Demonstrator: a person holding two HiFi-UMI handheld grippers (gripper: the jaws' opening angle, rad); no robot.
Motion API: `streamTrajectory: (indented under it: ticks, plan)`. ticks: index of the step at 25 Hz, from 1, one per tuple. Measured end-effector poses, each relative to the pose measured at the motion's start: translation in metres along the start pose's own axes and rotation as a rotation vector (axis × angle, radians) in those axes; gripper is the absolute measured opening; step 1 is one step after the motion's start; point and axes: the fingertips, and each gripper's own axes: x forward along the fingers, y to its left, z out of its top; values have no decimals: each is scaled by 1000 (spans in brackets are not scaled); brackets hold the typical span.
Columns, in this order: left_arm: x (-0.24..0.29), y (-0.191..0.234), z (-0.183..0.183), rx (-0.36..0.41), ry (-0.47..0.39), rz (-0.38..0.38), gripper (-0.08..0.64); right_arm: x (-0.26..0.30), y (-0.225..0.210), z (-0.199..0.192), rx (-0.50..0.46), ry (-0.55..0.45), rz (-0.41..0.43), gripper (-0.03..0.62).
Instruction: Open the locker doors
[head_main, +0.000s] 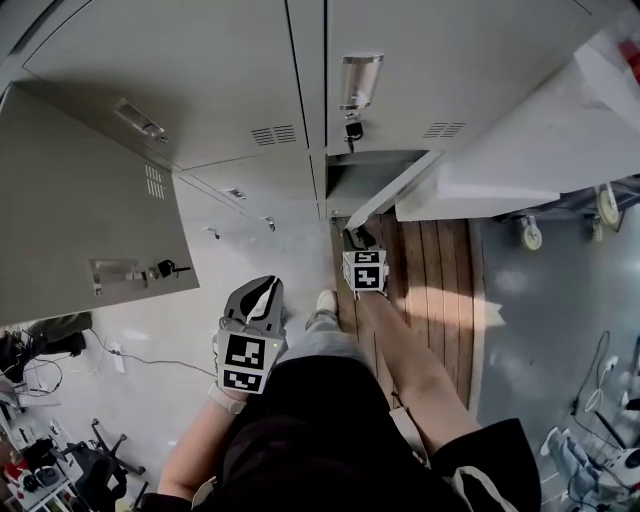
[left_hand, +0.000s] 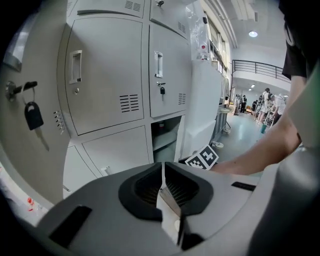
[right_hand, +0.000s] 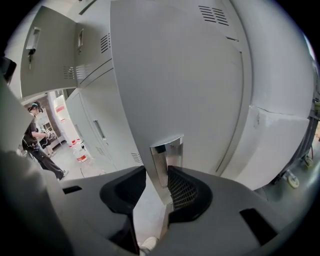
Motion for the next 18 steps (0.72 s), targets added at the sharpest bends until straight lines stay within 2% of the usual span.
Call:
streamTrajectory:
  ticks: [7, 18]
  plan:
    - [14, -24, 9, 39, -10, -69, 35, -34, -20, -29, 77, -4, -37, 160]
    - [36, -60, 20, 116, -10, -196, 35, -94, -76, -74, 206, -11, -173, 126]
